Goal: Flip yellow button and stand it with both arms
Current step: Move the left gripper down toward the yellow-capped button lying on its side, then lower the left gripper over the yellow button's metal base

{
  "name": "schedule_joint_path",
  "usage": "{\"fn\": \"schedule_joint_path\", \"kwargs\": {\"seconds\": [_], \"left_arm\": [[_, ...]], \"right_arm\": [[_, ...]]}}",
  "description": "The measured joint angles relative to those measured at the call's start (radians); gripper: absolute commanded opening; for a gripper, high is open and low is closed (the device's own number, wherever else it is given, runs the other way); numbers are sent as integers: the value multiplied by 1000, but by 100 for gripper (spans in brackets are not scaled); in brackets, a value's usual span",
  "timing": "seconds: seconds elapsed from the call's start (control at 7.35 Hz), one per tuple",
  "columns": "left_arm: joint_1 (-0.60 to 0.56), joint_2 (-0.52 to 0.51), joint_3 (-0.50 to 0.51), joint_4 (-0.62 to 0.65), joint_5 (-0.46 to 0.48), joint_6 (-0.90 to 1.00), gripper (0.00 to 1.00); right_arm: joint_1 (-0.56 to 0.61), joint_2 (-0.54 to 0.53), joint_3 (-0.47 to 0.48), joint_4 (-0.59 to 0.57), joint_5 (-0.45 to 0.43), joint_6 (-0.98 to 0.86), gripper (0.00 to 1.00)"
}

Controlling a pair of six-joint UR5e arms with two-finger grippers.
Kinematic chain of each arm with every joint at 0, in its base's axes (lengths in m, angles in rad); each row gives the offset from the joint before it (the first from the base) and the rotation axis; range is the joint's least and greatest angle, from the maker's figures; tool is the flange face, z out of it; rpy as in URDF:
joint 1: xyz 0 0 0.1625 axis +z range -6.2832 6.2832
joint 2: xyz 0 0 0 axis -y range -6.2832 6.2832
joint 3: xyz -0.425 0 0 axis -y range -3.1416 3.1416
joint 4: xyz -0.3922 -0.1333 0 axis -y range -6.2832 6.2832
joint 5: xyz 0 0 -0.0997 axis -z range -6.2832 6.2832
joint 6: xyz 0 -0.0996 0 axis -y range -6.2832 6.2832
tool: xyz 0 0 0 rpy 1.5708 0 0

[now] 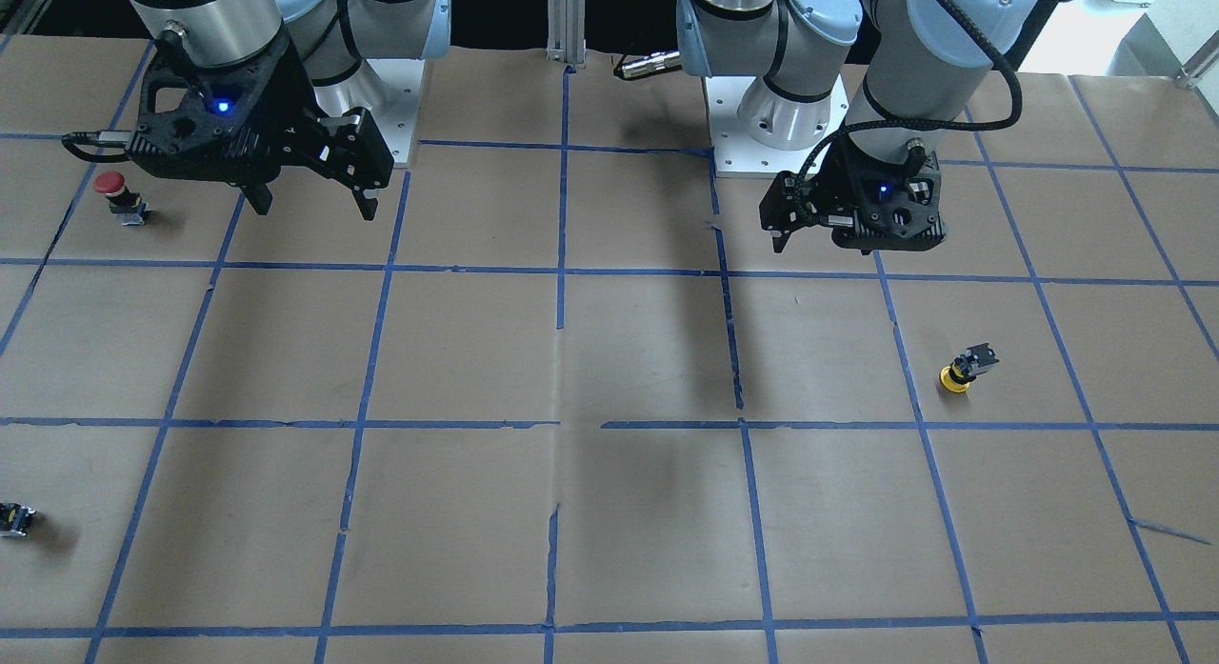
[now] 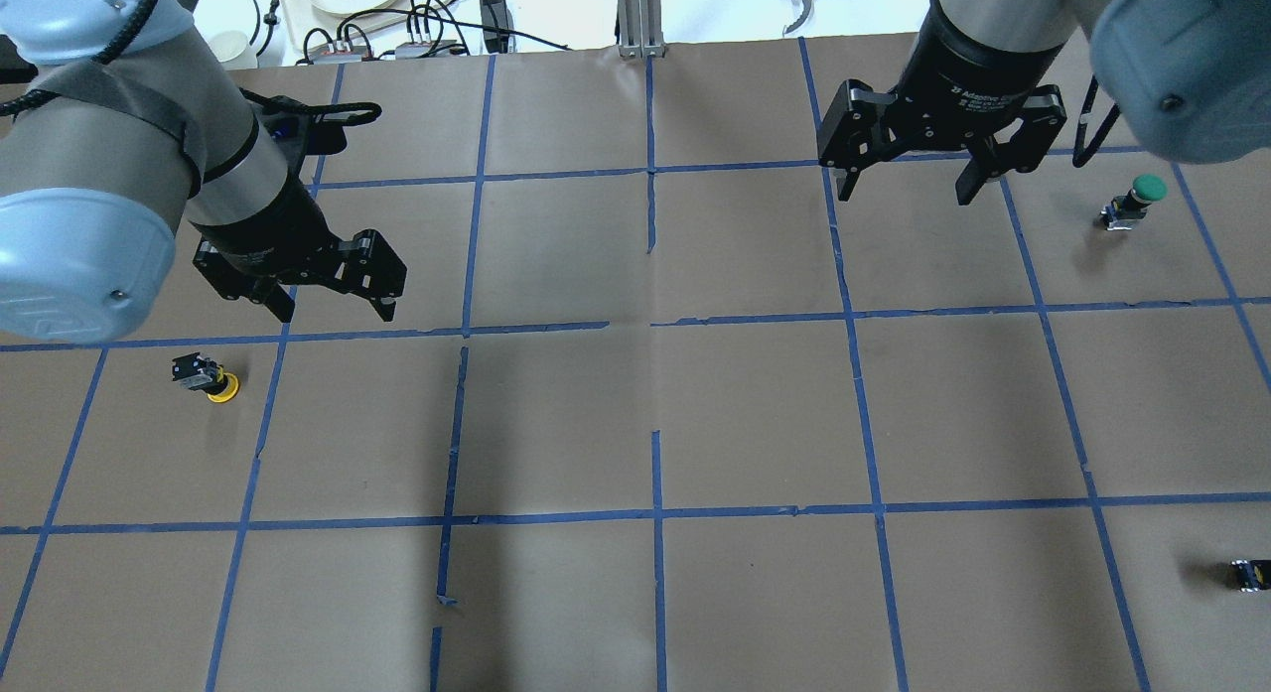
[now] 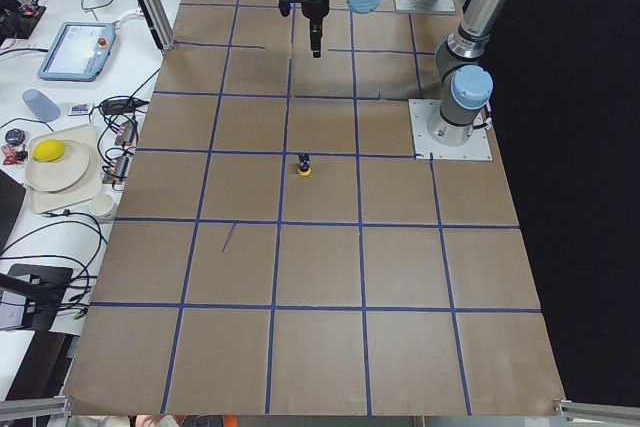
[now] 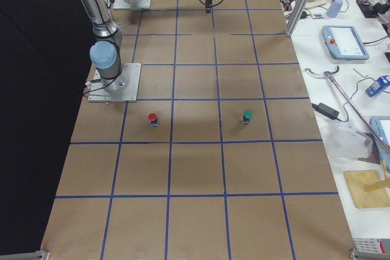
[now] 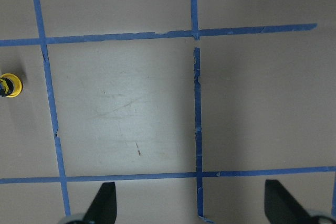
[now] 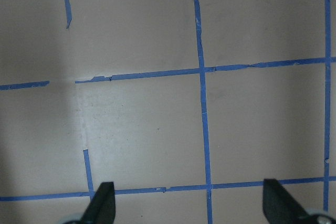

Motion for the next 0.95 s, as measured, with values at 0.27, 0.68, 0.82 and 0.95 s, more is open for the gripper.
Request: {"fn": "schedule_joint_path", "kwargs": {"seconds": [0.27, 0.68, 0.82, 0.95], "left_arm": [[88, -20, 0, 5, 0, 30, 100], [281, -109, 0, 75, 0, 51, 100], [329, -159, 0, 128, 1, 64, 100], [360, -203, 0, 175, 5, 104, 100]], "right_arm": [[-2, 0, 0, -5, 0, -8, 100], [-4, 2, 0, -6, 0, -11, 100], [-3, 2, 1, -6, 1, -11, 100], [-3, 2, 1, -6, 1, -11, 100]]}}
